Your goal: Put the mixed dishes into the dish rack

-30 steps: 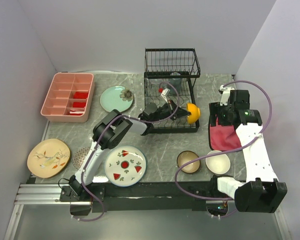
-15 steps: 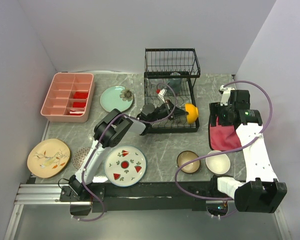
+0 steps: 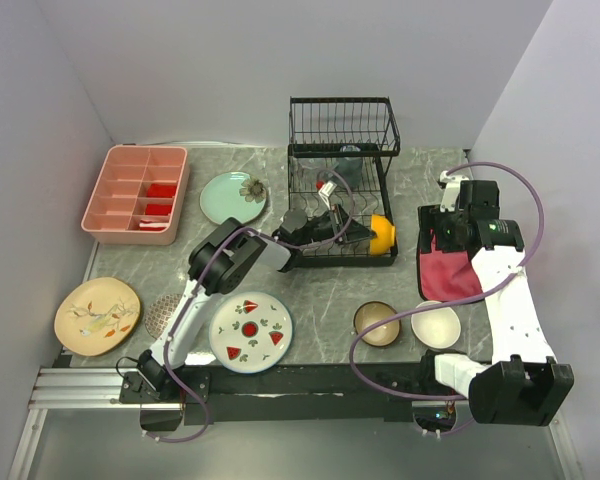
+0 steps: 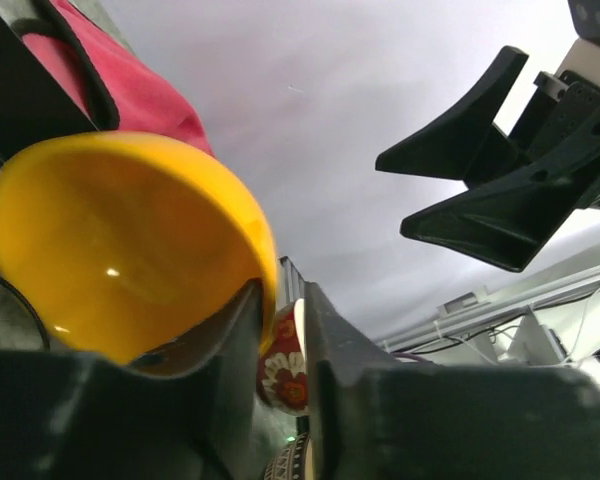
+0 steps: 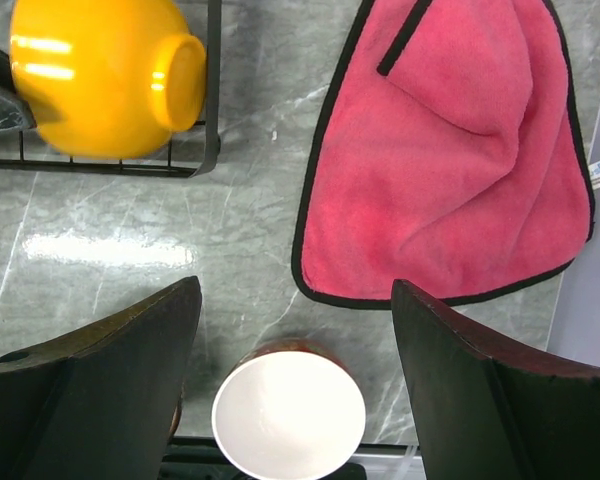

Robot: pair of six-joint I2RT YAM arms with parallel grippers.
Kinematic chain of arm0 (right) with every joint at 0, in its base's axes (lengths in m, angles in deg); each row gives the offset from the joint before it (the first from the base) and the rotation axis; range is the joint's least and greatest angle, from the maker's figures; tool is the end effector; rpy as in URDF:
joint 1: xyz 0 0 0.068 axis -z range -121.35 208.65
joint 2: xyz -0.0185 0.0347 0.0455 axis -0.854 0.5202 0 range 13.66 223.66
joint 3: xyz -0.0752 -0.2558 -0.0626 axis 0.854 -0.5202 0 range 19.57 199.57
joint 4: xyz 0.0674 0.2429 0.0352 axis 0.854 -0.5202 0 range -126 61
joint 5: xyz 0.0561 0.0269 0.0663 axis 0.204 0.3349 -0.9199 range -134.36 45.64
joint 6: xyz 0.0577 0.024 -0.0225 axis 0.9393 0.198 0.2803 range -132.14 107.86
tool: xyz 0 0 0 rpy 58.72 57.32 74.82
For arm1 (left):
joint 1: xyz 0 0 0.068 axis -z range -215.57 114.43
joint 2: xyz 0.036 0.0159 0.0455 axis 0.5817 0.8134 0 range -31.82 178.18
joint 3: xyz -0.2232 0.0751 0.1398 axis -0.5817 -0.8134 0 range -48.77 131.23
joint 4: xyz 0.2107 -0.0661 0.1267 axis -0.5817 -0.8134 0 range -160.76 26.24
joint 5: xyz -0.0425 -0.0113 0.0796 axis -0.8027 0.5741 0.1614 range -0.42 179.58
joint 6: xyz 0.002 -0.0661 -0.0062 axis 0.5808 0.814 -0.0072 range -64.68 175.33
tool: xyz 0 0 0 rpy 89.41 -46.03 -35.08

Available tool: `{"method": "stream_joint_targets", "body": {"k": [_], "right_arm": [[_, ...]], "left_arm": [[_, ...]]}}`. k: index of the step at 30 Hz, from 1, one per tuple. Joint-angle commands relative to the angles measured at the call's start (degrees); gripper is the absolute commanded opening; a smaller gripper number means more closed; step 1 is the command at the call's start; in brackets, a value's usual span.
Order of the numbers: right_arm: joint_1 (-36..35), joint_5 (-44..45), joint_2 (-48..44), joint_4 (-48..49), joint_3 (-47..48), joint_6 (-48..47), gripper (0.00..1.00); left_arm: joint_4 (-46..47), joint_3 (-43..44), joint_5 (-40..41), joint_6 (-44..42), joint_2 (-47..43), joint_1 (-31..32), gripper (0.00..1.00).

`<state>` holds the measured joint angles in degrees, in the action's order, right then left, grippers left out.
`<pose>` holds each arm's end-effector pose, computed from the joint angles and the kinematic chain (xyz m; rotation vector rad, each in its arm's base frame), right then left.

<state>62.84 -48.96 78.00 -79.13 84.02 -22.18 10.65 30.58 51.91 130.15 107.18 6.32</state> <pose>0.2237 -0.0122 0.3160 -0.1602 2.4348 -0.0126 0.3536 -0.3604 0.1420 0.2246 1.7276 -2.0454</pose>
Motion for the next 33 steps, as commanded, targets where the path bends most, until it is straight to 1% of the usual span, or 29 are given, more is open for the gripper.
{"method": "stream_joint_targets", "body": {"k": [1, 2, 3, 6, 11, 13, 15, 16, 18, 19, 21, 22, 23, 24, 25, 26, 27, 28, 29, 30, 31, 32, 33], "right_arm": [[0.6, -1.1, -0.4, 2.4, -0.2, 0.7, 0.84], [0.6, -1.2, -0.6, 2.5, -0.2, 0.8, 0.84], [0.6, -1.5, -0.6, 2.4, -0.2, 0.8, 0.84], [0.6, -2.1, -1.0, 2.6, -0.4, 1.0, 0.84], [0.6, -3.3, -1.4, 3.0, -1.1, 1.6, 0.84], [0.6, -4.1, -1.6, 3.1, -1.2, 1.7, 0.84], [0.6, -4.6, -1.7, 3.0, -1.0, 2.0, 0.84], [0.6, -4.9, -1.8, 2.9, -0.7, 2.1, 0.84], [0.6, -5.9, -1.8, 2.6, -0.2, 2.2, 0.84], [0.6, -6.2, -1.8, 2.5, 0.5, 2.2, 0.84], [0.6, -7.1, -1.9, 2.5, 1.1, 1.8, 0.84], [0.6, -7.4, -2.1, 2.6, 1.4, 1.6, 0.84], [0.6, -8.1, -2.5, 2.8, 1.4, 1.1, 0.84], [0.6, -8.4, -2.7, 3.4, 1.3, 0.9, 0.84], [0.6, -8.7, -3.1, 3.6, 0.9, 0.8, 0.84], [0.6, -8.9, -3.3, 3.9, 0.7, 0.6, 0.84], [0.6, -10.0, -3.6, 4.6, 0.3, 0.6, 0.84], [0.6, -10.2, -3.9, 5.0, 0.2, 0.6, 0.84], [0.6, -10.8, -4.1, 5.4, 0.2, 0.8, 0.84], [0.5, -11.7, -4.2, 6.1, 0.2, 0.9, 0.84], [0.5, -12.4, -4.5, 6.4, 0.2, 1.0, 0.84], [0.5, -12.9, -4.6, 6.8, 0.3, 1.3, 0.84], [0.5, -13.3, -4.6, 7.4, 0.6, 1.5, 0.84]], "left_arm": [[0.9, -3.1, 0.7, -3.4, -2.1, -0.8, 0.4], [-1.4, -3.1, 1.0, -4.4, -2.8, -0.8, 0.43], [-2.6, -3.0, 1.2, -5.5, -4.1, -0.8, 0.48], [-5.9, -3.5, 2.6, -7.9, -6.5, -1.1, 0.54], [-11.9, -3.5, 3.7, -11.6, -10.3, -1.2, 0.57], [-15.8, -3.4, 4.4, -13.7, -11.5, -1.1, 0.58], [-20.4, -2.9, 5.5, -15.7, -13.5, -1.3, 0.6], [-25.0, -2.7, 5.7, -17.9, -14.3, -1.4, 0.6], [-29.7, -2.4, 5.7, -20.3, -17.2, -1.8, 0.61], [-36.8, -2.5, 5.9, -23.6, -18.4, -2.1, 0.61], [-42.4, -4.9, 5.5, -27.3, -23.7, -3.1, 0.61], [-44.5, -6.0, 3.9, -32.1, -25.7, -3.5, 0.61], [-52.2, -6.9, 3.5, -35.4, -30.3, -4.1, 0.62], [-57.4, -8.0, 3.5, -39.7, -32.9, -4.1, 0.61], [-62.1, -8.5, 2.9, -49.6, -35.4, -4.0, 0.61], [-73.5, -8.9, 2.7, -54.4, -40.4, -4.0, 0.6], [-79.3, -9.6, 3.9, -58.7, -43.0, -4.0, 0.6], [-85.8, -9.9, 5.1, -66.7, -45.5, -4.4, 0.6], [-95.3, -10.4, 9.2, -70.3, -50.5, -4.7, 0.59], [-100.0, -11.9, 11.0, -76.7, -53.0, -5.1, 0.6], [-104.1, -12.9, 12.3, -79.7, -55.2, -6.4, 0.6], [-107.9, -14.4, 16.7, -82.3, -58.8, -6.6, 0.6], [-115.7, -15.1, 19.5, -85.7, -60.1, -6.7, 0.6]]}}
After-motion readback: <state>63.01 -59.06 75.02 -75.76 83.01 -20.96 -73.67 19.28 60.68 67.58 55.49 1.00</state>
